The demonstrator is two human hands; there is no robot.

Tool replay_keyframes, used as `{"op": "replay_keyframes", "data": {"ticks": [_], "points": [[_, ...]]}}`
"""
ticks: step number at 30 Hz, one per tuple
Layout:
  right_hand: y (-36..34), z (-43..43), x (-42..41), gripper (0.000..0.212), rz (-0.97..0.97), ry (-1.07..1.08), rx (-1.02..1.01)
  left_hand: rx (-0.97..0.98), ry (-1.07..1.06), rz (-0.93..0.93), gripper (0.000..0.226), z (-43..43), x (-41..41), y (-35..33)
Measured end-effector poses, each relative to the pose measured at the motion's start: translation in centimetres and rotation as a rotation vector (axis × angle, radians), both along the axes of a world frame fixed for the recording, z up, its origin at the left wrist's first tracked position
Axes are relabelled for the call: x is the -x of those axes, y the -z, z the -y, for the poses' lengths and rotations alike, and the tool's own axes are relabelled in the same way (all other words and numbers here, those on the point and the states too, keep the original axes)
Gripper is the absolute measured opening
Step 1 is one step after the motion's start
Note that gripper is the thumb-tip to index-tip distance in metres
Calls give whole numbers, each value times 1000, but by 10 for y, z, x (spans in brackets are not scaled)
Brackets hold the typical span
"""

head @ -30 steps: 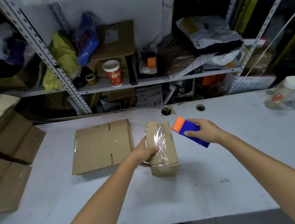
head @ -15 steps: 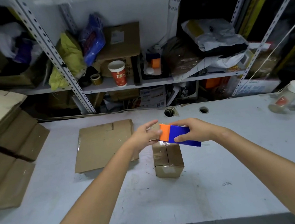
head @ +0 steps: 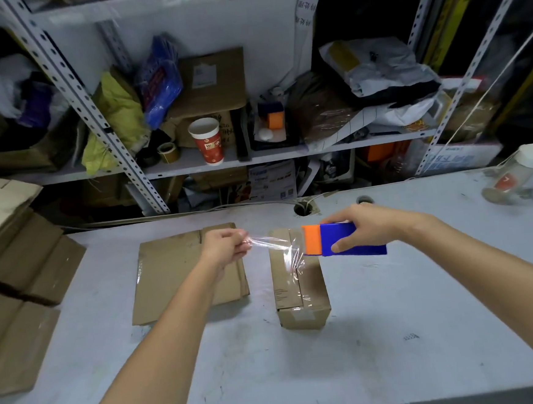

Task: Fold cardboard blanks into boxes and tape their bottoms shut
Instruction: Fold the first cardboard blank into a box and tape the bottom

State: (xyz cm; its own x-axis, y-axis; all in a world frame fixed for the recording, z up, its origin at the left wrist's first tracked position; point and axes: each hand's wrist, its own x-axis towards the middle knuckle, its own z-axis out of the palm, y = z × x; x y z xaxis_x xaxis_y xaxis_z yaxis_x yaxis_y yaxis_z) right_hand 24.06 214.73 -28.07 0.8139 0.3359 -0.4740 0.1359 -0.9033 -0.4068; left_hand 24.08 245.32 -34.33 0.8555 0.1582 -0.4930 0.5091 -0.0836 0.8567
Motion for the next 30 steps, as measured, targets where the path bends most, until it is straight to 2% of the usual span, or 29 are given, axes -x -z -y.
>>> {"op": "replay_keyframes", "data": {"ticks": [4, 13, 17, 21, 26, 28, 30], "points": [[0, 40, -21, 66, -30, 63, 89, 8, -74, -10, 10, -10, -15, 2], [30, 46, -63, 70, -71, 59, 202, -83, 1, -21, 18, 13, -41, 29], [49, 40, -72, 71, -138, 72, 247, -204, 26, -102, 6, 24, -49, 51], [71, 29, -72, 73, -179, 93, 247, -321, 59, -136, 7, 37, -49, 78], [84, 14, -70, 72, -180, 79, 204, -329, 136, -183, 39, 46, -43, 77], [83, 11, -71, 70, -173, 74, 204, -520, 226, -223, 56, 43, -43, 74], [81, 10, -71, 70, -174, 76, 208, -689, 295, -235, 53, 39, -43, 72]]}}
